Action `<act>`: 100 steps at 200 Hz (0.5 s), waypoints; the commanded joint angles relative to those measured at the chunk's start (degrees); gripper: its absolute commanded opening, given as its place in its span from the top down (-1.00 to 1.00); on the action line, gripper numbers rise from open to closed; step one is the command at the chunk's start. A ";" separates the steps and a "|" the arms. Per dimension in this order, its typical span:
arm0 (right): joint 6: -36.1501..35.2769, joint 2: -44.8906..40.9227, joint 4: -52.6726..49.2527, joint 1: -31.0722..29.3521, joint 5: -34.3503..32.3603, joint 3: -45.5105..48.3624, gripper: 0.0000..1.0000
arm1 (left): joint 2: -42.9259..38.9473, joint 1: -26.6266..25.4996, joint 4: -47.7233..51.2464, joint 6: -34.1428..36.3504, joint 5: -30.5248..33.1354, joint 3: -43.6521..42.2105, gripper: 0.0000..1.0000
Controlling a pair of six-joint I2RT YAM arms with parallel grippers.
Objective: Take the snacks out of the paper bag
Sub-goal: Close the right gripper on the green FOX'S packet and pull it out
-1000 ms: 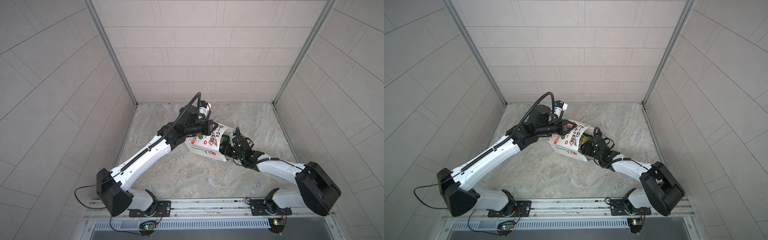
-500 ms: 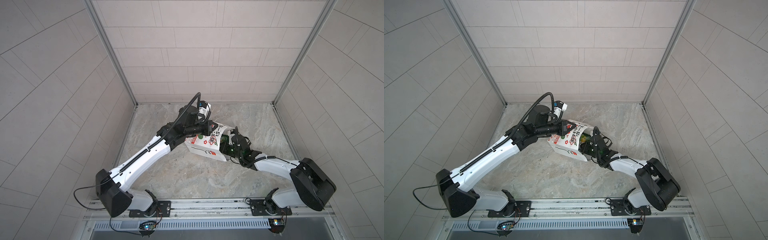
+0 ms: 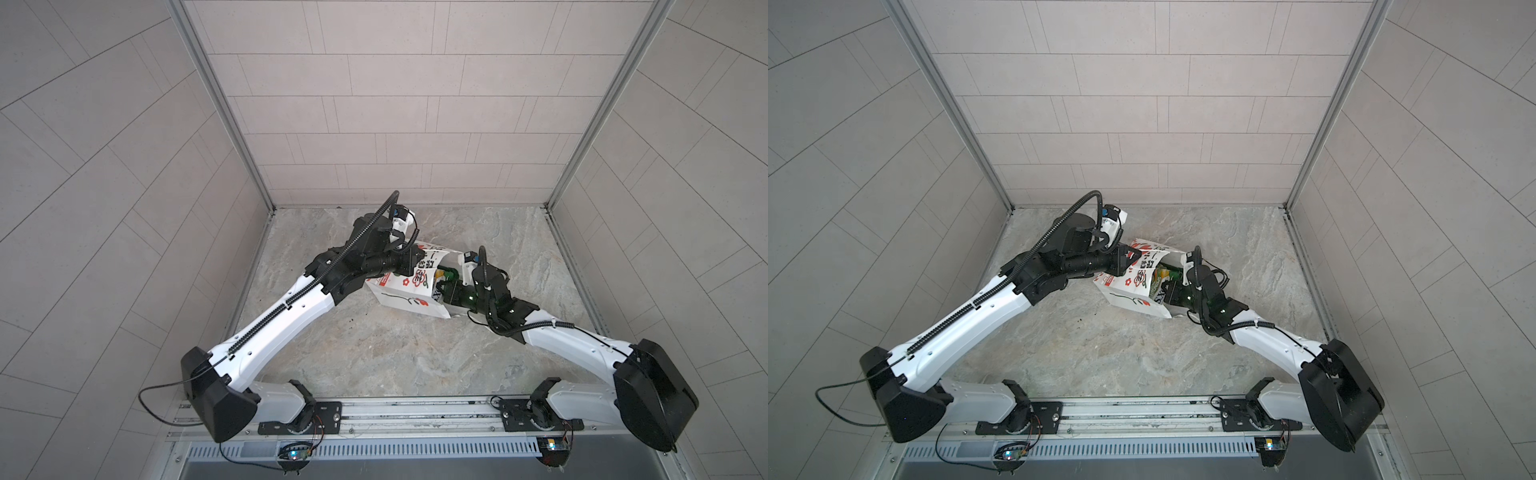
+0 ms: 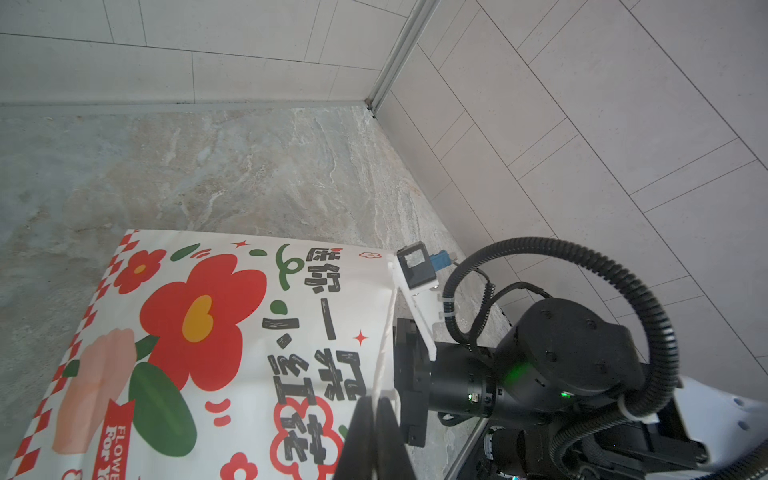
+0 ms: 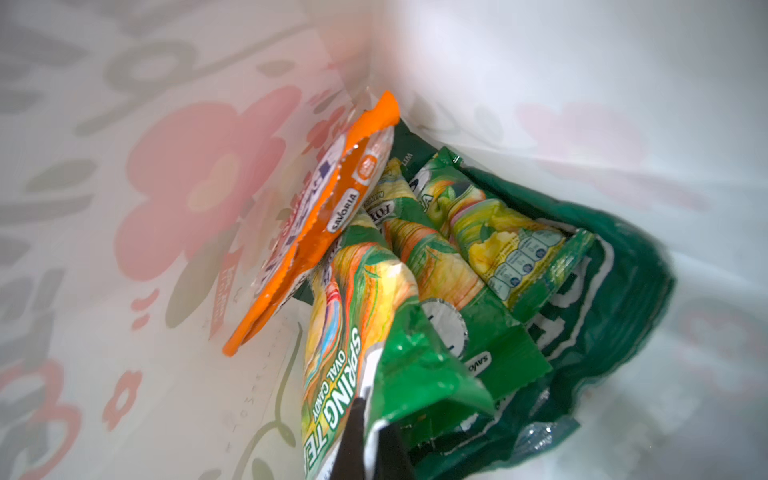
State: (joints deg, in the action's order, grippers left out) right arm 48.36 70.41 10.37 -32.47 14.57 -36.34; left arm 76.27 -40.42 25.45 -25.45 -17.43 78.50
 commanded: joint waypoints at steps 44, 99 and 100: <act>-4.58 -8.74 -6.78 0.94 -1.47 -0.29 1.00 | -2.55 -0.01 2.85 2.78 3.49 1.00 1.00; -5.32 -13.88 -10.33 2.23 0.71 -1.08 1.00 | -3.36 -0.01 2.67 2.21 6.05 0.23 1.00; -5.35 -13.98 -10.35 2.28 0.85 -1.09 1.00 | -3.39 -0.01 2.67 2.14 6.16 0.24 1.00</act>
State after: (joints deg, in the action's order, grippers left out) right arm 44.10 58.70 1.08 -30.92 14.13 -36.32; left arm 74.54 -40.42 27.51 -23.53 -13.80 78.50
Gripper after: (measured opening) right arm 0.048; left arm 0.042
